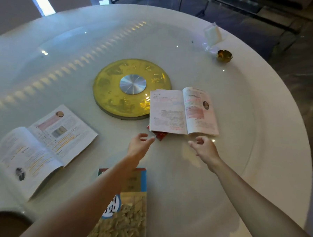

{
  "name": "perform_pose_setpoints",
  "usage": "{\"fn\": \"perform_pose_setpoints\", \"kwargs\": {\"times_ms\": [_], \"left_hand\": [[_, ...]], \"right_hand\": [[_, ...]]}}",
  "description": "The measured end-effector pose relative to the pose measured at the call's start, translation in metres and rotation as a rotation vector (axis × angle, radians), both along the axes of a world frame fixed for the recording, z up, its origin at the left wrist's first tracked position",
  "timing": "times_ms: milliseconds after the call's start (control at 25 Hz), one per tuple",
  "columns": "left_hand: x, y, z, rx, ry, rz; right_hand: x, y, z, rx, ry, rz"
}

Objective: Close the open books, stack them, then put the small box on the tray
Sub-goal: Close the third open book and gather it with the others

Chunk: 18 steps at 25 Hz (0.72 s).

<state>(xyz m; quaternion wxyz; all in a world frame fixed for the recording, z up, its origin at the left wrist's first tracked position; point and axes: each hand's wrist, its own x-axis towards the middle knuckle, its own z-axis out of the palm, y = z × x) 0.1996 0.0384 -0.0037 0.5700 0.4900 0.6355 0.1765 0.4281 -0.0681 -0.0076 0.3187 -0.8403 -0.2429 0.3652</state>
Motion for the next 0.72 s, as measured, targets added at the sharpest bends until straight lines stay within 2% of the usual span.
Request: {"fn": "perform_pose_setpoints", "kwargs": {"times_ms": [280, 520, 720], "left_hand": [[0.071, 0.060, -0.003, 0.096, 0.084, 0.089], [0.081, 0.085, -0.031, 0.023, 0.121, 0.087], [0.081, 0.090, -0.039, 0.030, 0.124, 0.124]], "right_hand": [[0.085, 0.043, -0.017, 0.028, -0.021, -0.135], [0.123, 0.063, -0.046, -0.078, -0.038, -0.254], [0.126, 0.072, -0.059, -0.028, 0.184, -0.302]]}}
